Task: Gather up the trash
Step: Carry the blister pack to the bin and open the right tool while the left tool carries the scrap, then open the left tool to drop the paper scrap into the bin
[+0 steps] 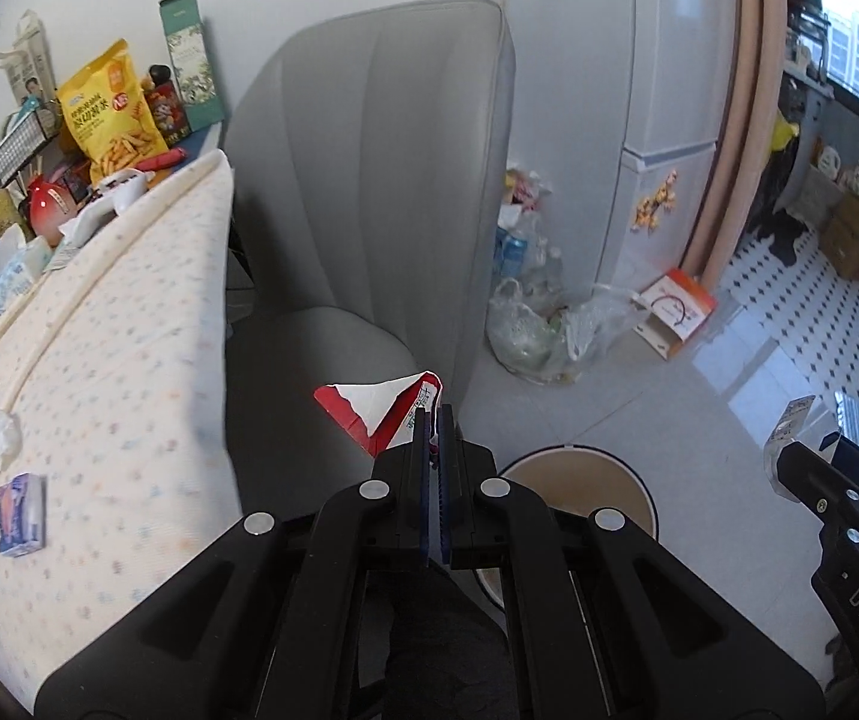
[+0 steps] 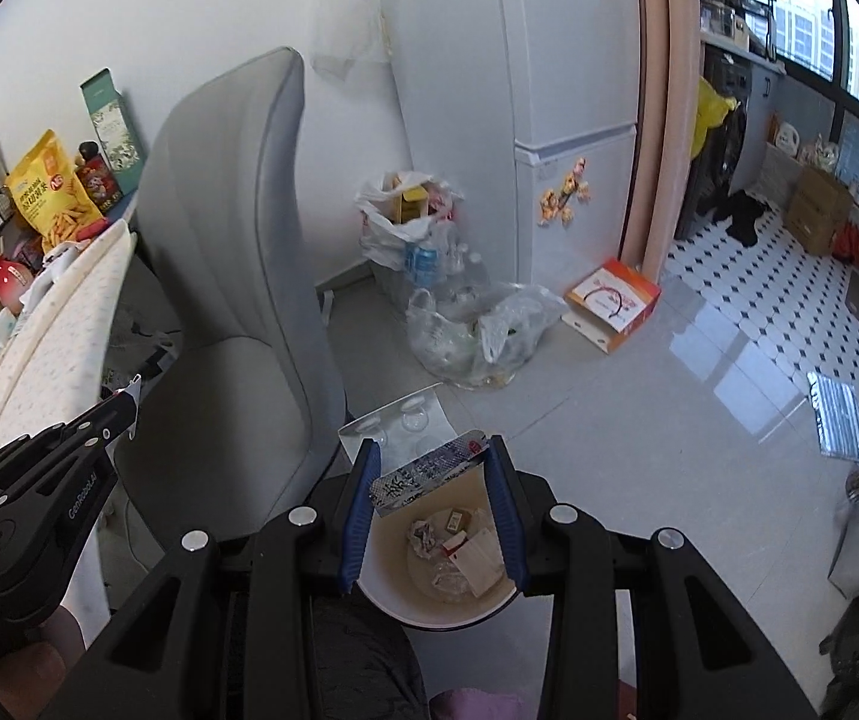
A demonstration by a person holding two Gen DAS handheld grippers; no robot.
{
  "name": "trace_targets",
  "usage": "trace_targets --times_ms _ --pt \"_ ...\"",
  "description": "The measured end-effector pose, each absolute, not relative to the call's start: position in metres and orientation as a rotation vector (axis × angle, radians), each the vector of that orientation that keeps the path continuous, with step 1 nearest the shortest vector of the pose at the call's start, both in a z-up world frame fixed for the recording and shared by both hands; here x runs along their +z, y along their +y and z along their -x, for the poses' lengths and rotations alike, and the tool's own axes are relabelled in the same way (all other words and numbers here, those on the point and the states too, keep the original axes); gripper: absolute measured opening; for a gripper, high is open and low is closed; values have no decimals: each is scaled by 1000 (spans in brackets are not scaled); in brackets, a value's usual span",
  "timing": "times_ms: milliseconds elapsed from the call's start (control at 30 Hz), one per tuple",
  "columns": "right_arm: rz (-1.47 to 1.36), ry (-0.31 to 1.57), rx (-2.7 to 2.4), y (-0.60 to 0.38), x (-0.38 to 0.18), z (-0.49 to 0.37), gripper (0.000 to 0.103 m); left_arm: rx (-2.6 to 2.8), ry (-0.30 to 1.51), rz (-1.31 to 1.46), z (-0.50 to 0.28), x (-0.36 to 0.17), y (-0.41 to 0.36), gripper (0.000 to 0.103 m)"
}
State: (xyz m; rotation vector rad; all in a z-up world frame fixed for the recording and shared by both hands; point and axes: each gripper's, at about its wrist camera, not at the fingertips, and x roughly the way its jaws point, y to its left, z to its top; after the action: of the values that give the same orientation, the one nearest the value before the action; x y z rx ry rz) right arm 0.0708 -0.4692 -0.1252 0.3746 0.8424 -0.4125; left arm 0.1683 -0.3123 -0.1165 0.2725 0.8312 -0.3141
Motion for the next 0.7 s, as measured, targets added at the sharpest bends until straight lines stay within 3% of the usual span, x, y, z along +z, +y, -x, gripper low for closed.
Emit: trace_targets --times_ms 100,200,700 --pt "-397 849 -386 -475 -140 -81 37 -307 845 -283 -174 -124 -316 3" --pt "-426 862 -365 -481 -152 -86 57 -296 854 -291 -179 -130 -319 3" --pt "-464 814 -523 -522 -143 -36 68 -392 875 -342 -159 -141 -367 3"
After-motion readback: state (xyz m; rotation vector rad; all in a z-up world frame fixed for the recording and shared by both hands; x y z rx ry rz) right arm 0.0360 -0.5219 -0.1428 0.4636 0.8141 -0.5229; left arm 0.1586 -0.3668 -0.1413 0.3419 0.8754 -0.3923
